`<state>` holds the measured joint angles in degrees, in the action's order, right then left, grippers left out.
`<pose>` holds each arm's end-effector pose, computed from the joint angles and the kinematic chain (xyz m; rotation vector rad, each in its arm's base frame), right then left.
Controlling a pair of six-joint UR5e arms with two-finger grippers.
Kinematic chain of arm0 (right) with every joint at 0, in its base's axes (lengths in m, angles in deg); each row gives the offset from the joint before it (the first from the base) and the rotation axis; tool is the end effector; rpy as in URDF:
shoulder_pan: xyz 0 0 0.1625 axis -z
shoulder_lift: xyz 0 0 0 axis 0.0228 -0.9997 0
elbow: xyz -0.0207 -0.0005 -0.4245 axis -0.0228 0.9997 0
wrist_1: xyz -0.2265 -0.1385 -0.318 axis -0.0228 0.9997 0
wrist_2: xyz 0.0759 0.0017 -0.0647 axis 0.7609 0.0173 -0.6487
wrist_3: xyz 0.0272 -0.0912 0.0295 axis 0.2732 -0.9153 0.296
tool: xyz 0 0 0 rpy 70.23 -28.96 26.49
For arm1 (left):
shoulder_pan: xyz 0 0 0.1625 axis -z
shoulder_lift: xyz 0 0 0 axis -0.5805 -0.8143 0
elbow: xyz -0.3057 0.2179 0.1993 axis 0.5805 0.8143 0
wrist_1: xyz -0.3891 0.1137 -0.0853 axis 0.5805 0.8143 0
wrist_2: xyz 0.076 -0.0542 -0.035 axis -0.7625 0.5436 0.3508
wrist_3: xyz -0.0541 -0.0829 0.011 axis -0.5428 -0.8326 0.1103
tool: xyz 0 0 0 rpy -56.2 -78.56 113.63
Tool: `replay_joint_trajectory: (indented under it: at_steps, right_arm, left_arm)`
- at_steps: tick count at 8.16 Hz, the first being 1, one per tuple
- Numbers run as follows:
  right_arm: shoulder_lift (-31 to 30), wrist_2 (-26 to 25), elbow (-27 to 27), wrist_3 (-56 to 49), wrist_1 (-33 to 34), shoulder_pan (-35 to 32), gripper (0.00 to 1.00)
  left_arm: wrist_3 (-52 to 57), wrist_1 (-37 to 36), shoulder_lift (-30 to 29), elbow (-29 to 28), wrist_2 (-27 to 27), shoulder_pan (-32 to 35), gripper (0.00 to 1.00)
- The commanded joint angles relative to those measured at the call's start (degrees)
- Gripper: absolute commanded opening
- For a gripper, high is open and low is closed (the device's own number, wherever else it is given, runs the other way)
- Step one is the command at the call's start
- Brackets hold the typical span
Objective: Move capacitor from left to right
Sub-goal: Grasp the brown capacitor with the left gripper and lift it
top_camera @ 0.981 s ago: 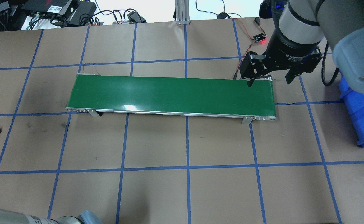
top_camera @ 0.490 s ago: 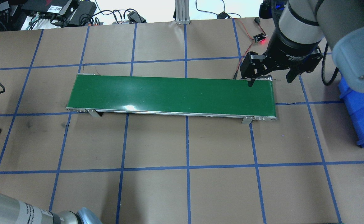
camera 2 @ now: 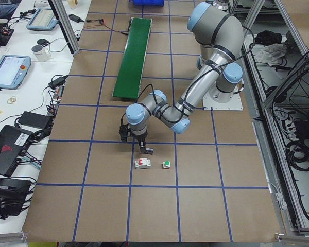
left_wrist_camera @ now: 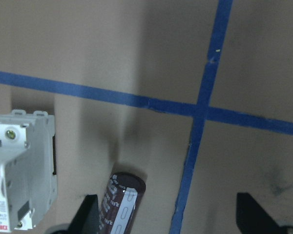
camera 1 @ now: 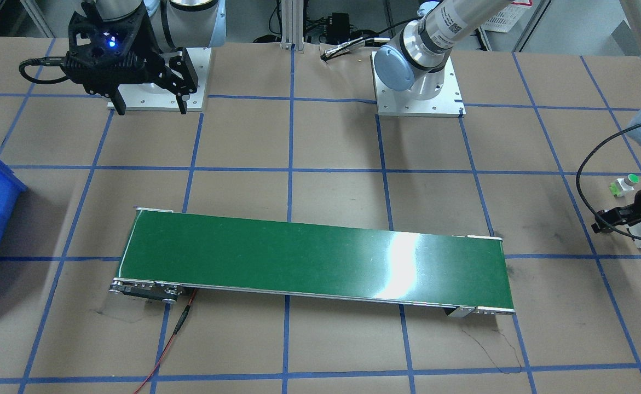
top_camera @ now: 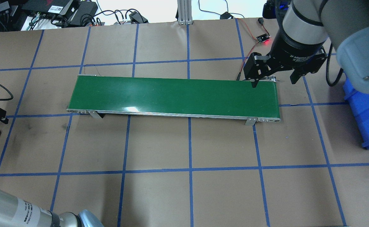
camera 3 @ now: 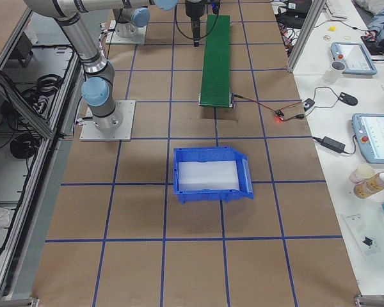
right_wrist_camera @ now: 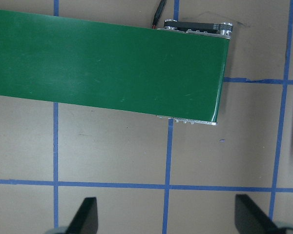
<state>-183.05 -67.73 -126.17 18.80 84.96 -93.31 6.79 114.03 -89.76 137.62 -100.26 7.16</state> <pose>0.1683 -0.4400 0.5083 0.0704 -3.1318 0.0633 0.3669 -0.5109 0.2120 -0.2796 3.1049 0.1030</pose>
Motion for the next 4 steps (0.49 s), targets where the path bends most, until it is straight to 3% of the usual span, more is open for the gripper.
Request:
replay_joint_trajectory:
  at_steps: [1,4]
  right_arm:
    - [0.2,0.4,0.0,0.0,0.5,0.0,1.0]
    - [0.1,0.0,-0.1,0.0,0.8,0.0,1.0]
  left_arm:
    - [1.0,0.0,-1.3,0.0,-5.6,0.0,1.0]
    - [10.1,0.1,-1.5,0.0,-5.6,0.0,1.0]
